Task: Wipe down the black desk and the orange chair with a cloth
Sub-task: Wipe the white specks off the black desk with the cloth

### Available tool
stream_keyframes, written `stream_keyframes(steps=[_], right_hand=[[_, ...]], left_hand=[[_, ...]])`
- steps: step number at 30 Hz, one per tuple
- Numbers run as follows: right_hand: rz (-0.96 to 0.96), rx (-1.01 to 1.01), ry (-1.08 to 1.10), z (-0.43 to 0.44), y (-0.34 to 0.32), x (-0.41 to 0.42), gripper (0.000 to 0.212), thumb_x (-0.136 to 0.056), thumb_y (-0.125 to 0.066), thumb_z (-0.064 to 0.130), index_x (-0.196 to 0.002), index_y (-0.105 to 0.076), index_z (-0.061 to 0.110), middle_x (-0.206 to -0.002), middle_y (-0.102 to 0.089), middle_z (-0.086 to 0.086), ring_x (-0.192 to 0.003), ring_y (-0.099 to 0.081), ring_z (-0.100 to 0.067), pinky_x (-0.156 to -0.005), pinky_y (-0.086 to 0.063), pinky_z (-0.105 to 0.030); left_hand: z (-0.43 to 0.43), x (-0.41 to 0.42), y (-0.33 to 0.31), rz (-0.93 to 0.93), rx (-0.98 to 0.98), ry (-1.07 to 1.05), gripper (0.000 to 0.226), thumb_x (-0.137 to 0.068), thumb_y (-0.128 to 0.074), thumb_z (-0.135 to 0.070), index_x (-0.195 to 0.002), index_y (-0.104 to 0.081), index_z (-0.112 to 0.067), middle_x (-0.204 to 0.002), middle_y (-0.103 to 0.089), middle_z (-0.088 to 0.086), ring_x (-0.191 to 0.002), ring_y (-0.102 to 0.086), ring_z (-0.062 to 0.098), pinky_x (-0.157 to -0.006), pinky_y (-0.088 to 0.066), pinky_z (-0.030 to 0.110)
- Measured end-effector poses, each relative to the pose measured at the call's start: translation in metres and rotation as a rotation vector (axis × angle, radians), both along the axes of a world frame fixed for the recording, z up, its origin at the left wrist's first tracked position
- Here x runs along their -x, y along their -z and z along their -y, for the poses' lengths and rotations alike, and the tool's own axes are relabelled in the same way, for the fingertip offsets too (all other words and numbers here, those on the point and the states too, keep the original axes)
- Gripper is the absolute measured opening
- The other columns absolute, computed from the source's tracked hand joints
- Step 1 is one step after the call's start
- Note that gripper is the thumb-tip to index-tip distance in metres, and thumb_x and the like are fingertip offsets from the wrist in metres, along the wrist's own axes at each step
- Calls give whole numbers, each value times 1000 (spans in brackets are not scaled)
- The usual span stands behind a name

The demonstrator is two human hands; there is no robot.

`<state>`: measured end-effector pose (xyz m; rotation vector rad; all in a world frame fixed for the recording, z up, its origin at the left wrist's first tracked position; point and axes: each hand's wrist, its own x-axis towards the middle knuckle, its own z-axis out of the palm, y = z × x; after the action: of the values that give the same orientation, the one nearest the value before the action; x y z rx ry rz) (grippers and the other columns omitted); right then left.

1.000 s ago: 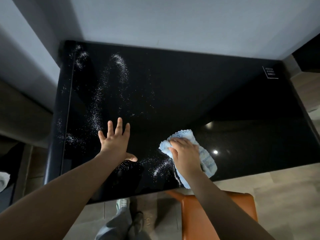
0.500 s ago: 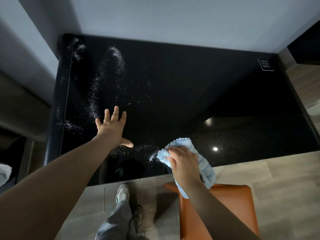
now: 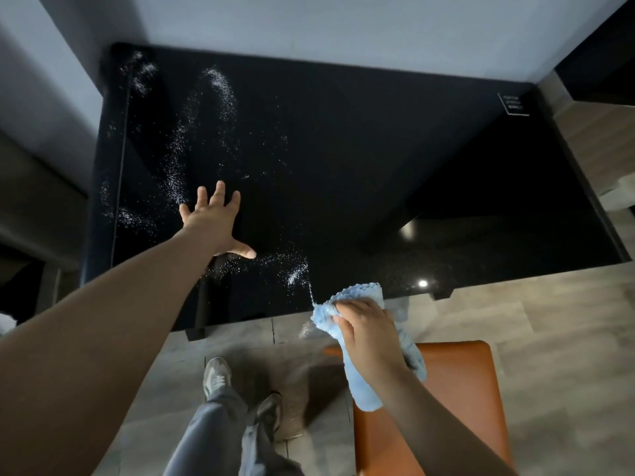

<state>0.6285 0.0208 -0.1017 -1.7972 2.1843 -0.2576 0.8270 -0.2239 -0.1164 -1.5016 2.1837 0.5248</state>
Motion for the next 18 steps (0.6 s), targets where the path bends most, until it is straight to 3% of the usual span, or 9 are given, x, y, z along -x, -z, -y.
stream_keyframes(steps=[6,14,18], right_hand=[[17,78,108,-8,-19,-8,14,-91,-55,13,-97,-67,16,-93,-68,4,-88,-60,-18,-76,-48,-36],[-8,102,221,55,-60,-33,24,-93,-52,15,-112,-66,14,-108,-68,-3,-103,-58,-22,-89,-45,-42],[-18,125,249,96,-76,-55,24,-95,-49,17,-112,-65,15,-111,-67,-1,-105,-57,-18,-89,-42,-36]], left_hand=[[-1,-2,-2,-15,6,0,132,-59,-69,-75,-153,8,-22,-159,19,8,-146,11,38,-114,-12,62],[-11,-23,-27,-185,1,20,108,-76,-69,-60,-154,-11,-13,-160,-9,11,-147,-11,31,-119,-20,45],[-8,-59,-43,-262,-27,60,96,-82,-69,-49,-154,-16,-14,-160,-13,6,-147,-16,26,-119,-22,39]])
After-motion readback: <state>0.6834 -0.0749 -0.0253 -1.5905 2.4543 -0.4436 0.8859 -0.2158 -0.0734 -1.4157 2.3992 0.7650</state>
